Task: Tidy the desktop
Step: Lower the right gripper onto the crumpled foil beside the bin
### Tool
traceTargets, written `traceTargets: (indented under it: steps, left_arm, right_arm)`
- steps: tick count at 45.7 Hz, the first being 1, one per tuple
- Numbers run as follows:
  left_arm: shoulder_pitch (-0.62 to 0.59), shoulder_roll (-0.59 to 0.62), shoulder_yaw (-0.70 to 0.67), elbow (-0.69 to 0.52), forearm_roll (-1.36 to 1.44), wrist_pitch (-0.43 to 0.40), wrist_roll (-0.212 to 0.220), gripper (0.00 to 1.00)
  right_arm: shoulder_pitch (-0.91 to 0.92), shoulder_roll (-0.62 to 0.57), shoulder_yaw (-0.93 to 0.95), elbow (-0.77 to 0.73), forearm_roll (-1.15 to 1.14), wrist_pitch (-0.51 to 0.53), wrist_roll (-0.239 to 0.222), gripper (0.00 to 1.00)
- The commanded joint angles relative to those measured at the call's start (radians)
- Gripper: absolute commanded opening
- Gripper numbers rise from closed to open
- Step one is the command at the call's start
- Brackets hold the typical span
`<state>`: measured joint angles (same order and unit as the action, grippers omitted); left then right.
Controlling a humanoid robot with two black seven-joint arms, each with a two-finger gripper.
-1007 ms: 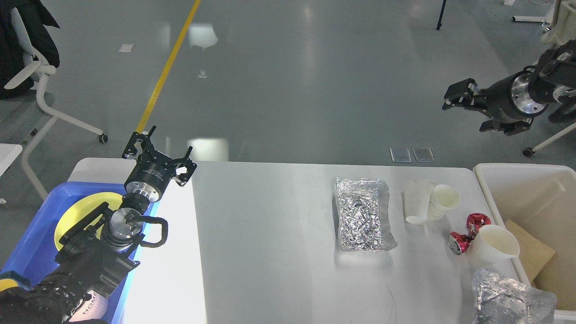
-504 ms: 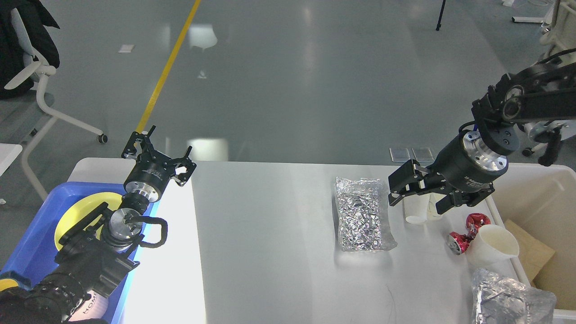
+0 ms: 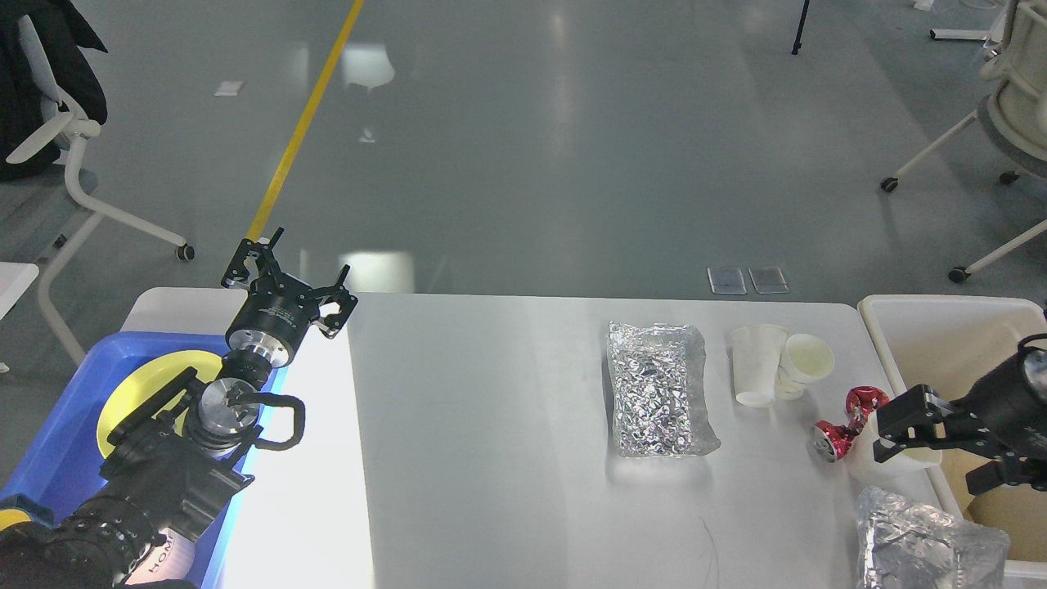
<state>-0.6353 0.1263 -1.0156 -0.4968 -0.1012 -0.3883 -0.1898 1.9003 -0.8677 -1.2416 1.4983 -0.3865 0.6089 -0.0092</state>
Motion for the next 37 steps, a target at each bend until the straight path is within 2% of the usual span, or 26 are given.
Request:
traceTargets:
  steps: [1, 7, 14, 19, 27, 37]
  left_arm:
    - [0.000, 0.001, 0.000, 0.000, 0.000, 0.000, 0.000, 0.98]
    - [0.000, 0.001, 0.000, 0.000, 0.000, 0.000, 0.000, 0.98]
    - [0.000, 0.001, 0.000, 0.000, 0.000, 0.000, 0.000, 0.98]
    - [0.000, 0.001, 0.000, 0.000, 0.000, 0.000, 0.000, 0.98]
    - [0.000, -0.001, 0.000, 0.000, 0.000, 0.000, 0.000, 0.98]
    - [0.000, 0.001, 0.000, 0.000, 0.000, 0.000, 0.000, 0.98]
  right_arm:
    - [-0.081, -0.118, 0.013, -0.015, -0.008, -0.017, 0.000, 1.00]
    - [-0.231, -0.178, 0.059, -0.091, -0.008, -0.133, 0.012, 1.00]
    - [-0.444, -0.160, 0.209, -0.182, -0.008, -0.297, 0.037, 1.00]
    - [-0.572, -0.119, 0.277, -0.272, -0.015, -0.322, 0.052, 1.00]
    - [-0.707, -0.042, 0.283, -0.357, -0.018, -0.408, 0.144, 1.00]
    - [-0.866, 0.044, 0.283, -0.480, -0.018, -0.485, 0.152, 1.00]
